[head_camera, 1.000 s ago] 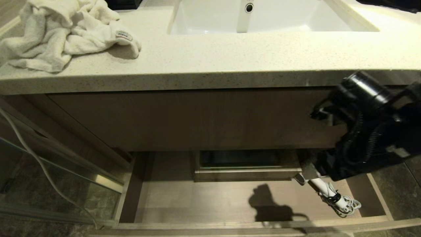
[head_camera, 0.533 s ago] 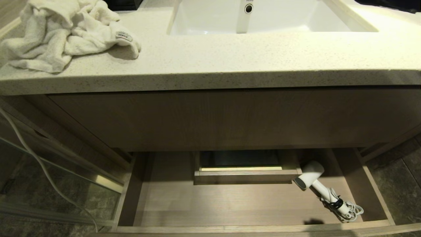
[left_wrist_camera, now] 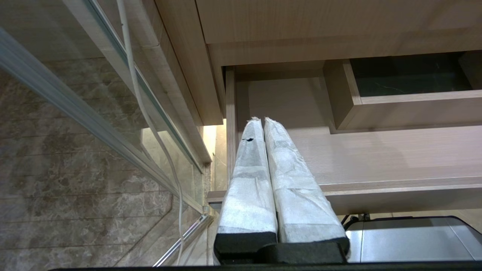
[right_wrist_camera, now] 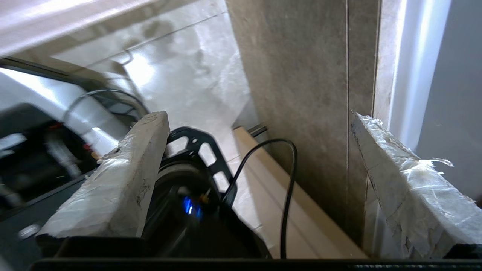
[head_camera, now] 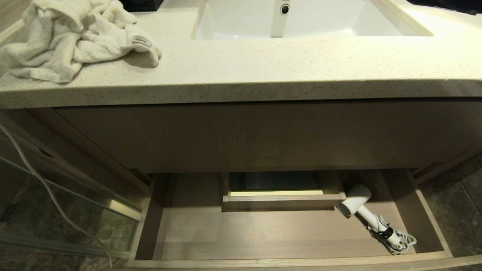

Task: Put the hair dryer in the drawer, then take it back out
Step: Pull open the drawer, then take the hairdryer out

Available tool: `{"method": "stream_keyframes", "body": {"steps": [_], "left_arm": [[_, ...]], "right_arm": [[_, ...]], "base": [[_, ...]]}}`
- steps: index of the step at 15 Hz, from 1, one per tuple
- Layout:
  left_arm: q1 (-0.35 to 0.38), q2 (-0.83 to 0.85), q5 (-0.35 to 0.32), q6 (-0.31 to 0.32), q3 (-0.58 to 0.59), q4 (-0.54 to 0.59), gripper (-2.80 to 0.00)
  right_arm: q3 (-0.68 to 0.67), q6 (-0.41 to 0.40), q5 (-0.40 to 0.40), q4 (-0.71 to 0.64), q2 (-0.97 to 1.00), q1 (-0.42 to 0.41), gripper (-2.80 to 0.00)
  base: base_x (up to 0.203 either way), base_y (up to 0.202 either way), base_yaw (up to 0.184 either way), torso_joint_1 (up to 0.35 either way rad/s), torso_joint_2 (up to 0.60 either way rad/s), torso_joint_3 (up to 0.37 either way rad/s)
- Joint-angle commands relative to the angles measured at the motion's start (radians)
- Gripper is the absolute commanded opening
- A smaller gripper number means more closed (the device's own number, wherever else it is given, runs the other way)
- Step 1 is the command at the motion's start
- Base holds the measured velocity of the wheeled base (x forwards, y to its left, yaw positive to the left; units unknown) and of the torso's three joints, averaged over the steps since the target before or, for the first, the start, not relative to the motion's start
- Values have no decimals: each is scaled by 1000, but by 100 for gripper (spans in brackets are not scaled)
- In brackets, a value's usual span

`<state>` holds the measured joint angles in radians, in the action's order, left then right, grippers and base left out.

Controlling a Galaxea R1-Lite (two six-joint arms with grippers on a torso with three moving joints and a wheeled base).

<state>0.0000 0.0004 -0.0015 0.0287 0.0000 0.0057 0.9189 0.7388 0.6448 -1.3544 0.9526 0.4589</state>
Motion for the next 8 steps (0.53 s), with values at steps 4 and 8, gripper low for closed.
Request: {"method": "stream_keyframes", "body": {"steps": [4, 8], "left_arm": [[0, 1, 0, 0, 2, 0, -280], [0, 1, 0, 0, 2, 0, -280]], "right_arm": [[-331, -365, -59, 429, -62, -155, 0], [-432, -868, -268, 705, -131, -546, 0]], "base": [[0, 0, 0, 0, 0, 0], [0, 0, 0, 0, 0, 0]]}}
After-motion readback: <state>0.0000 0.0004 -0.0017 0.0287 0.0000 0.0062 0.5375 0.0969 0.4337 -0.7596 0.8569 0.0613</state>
